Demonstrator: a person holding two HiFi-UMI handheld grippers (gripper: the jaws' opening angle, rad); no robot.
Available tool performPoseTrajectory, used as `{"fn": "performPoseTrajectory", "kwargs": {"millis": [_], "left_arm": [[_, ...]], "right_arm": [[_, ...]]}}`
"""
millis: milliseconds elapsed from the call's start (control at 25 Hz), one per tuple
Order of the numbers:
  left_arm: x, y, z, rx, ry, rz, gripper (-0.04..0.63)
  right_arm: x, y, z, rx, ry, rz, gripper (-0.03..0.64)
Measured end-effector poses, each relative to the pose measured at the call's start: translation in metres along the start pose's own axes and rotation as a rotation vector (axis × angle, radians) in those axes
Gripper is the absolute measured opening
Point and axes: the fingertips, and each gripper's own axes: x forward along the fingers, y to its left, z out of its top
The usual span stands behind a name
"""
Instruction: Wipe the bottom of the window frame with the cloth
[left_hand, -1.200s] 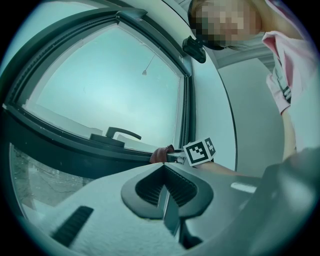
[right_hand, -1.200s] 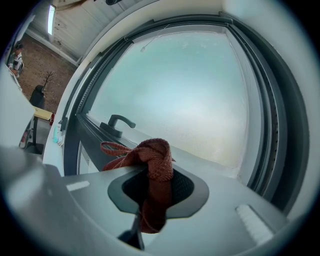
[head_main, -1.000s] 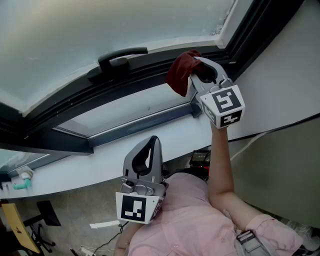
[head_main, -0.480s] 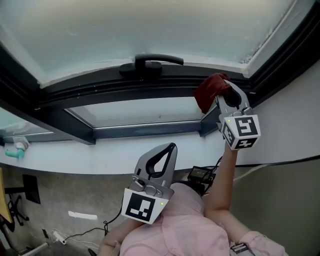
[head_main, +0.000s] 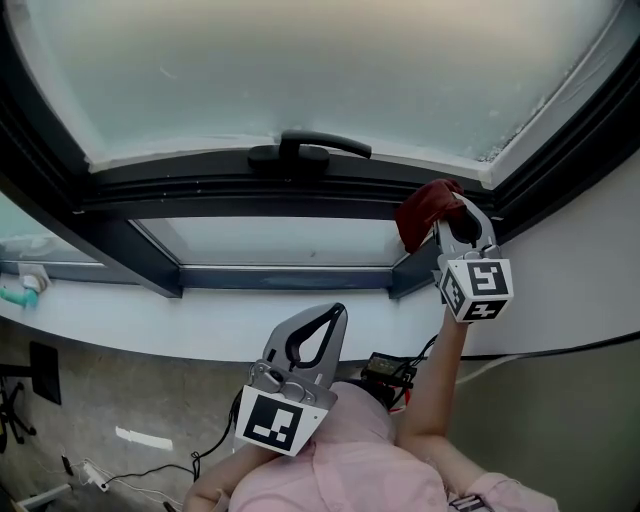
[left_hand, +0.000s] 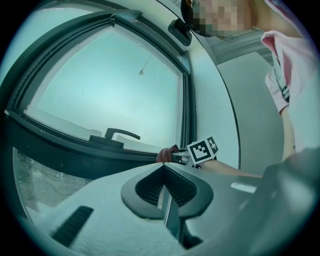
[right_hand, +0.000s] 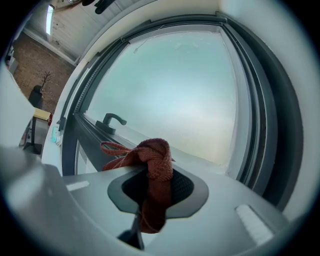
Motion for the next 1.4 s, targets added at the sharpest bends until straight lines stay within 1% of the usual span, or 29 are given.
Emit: {"fn": "performPoseTrajectory", "kwargs": {"millis": [400, 1400], "left_arm": [[0.004, -0.004, 0.001, 0.009, 0.003, -0.016, -0.006], [0.0, 0.004, 0.003, 0.006, -0.006, -0.006, -0.006]], "right_arm": [[-0.004, -0.012, -0.004, 0.009, 0.005, -0.019, 0.066], [-0.008, -0.031, -0.011, 0.034, 0.017, -0.077, 0.066]]}}
